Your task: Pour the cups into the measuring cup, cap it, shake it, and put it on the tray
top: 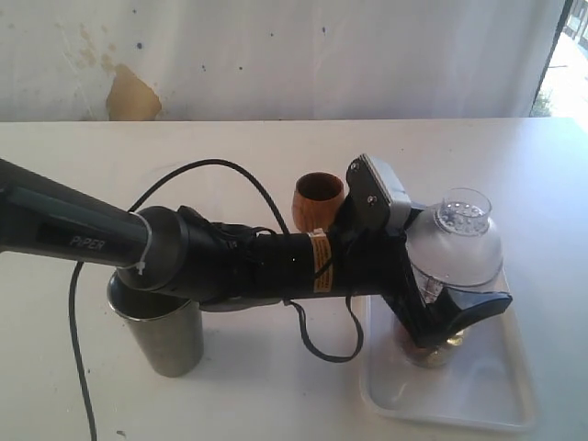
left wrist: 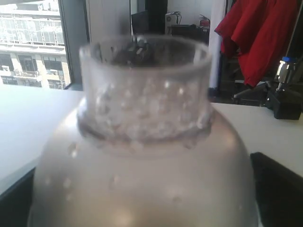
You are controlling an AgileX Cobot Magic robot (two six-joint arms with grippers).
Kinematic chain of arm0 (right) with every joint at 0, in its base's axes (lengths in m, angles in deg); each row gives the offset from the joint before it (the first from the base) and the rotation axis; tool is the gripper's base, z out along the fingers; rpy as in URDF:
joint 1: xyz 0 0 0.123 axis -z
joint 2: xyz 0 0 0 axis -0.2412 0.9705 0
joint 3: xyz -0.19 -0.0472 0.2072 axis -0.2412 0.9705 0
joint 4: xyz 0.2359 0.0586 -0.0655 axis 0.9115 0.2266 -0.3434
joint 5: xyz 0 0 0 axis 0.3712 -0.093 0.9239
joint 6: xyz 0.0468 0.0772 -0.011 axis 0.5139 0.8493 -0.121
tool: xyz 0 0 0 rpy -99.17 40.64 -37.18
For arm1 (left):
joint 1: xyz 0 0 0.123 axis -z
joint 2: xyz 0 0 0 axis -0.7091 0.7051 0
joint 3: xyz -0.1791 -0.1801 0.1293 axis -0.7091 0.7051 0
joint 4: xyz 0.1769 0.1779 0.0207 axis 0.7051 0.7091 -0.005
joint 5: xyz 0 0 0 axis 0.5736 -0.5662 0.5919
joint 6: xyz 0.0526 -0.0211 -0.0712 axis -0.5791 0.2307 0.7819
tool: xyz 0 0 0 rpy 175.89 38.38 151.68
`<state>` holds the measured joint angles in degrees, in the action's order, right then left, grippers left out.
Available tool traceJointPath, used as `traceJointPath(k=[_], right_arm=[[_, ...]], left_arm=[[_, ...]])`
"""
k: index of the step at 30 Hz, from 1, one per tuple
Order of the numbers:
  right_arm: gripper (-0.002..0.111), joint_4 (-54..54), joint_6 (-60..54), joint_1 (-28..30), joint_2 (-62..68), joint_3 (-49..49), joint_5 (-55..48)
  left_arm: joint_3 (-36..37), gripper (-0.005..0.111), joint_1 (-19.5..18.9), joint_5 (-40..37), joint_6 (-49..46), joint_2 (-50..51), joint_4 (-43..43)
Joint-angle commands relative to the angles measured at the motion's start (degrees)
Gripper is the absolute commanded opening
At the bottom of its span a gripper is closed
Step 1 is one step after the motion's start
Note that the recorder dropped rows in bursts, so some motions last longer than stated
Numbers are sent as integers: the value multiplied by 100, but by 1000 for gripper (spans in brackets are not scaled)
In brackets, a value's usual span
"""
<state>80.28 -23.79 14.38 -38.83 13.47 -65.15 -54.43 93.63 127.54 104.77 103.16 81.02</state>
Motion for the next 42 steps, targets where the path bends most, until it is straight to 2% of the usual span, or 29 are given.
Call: traceJointPath(k=[1, 13, 17, 18, 20, 23, 25, 30, 35, 38, 40, 42], right_arm=[[0, -23, 5, 16, 0, 28, 18], [0, -23, 5, 16, 0, 28, 18], [0, -23, 5, 16, 0, 28, 18], [0, -23, 5, 16, 0, 28, 18], [0, -23, 5, 16, 0, 28, 18], [0, -23, 5, 16, 0, 28, 18], [0, -23, 5, 16, 0, 28, 18], [0, -23, 5, 16, 0, 28, 18], [0, -23, 5, 16, 0, 28, 18], [0, -23, 5, 16, 0, 28, 18], [0, -23, 5, 16, 0, 28, 18], [0, -23, 5, 16, 0, 28, 18]], left_arm=[[-38, 105, 25, 73, -78, -280, -93], [-38, 105, 25, 48, -78, -1014, -235], [-38, 101, 25, -587, -66, -1629, -548], [-38, 96, 25, -772, -66, -1739, -575], [-38, 74, 25, -1146, -76, -2008, -575], [-38, 23, 25, -1921, -76, -2471, -548], [-38, 0, 25, -2451, -65, -2680, -524], [-38, 0, 25, -4233, 58, -3339, -524], [89, 0, 25, -6657, 48, -4695, -524], [633, 0, 25, -6868, 48, -5780, -548], [1306, 0, 25, -7033, 58, -7048, -573], [1660, 0, 25, -7397, 58, -7875, -573]])
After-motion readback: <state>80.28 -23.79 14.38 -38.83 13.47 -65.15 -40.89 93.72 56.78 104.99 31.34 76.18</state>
